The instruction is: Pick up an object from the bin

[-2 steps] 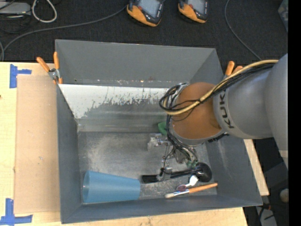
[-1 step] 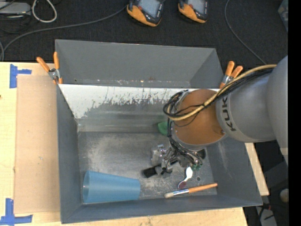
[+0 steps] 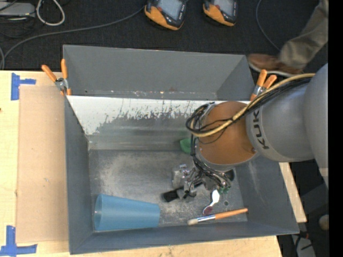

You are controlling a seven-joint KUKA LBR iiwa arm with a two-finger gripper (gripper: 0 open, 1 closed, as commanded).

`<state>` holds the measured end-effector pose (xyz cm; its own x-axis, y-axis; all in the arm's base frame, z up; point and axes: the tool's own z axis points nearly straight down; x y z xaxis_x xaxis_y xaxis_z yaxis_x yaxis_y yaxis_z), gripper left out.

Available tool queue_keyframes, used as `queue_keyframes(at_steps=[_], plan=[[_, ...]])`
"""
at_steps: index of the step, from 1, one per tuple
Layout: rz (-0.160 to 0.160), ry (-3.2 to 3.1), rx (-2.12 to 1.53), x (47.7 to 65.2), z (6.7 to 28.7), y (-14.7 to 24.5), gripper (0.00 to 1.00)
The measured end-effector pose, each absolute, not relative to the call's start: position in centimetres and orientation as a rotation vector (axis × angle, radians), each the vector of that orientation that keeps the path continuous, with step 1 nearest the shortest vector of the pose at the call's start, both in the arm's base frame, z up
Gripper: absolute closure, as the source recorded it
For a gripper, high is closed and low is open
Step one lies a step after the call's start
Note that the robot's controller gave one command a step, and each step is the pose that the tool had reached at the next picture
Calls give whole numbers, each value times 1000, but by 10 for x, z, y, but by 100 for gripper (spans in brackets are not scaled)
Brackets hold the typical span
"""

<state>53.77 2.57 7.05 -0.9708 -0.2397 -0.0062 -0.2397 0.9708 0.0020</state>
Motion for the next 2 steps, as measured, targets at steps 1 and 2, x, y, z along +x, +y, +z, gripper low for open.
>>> queue_keyframes(at_steps=[1,2], plan=[[5,3113,-355,557,171,26,100],[9,3134,-382,540,86,30,100]])
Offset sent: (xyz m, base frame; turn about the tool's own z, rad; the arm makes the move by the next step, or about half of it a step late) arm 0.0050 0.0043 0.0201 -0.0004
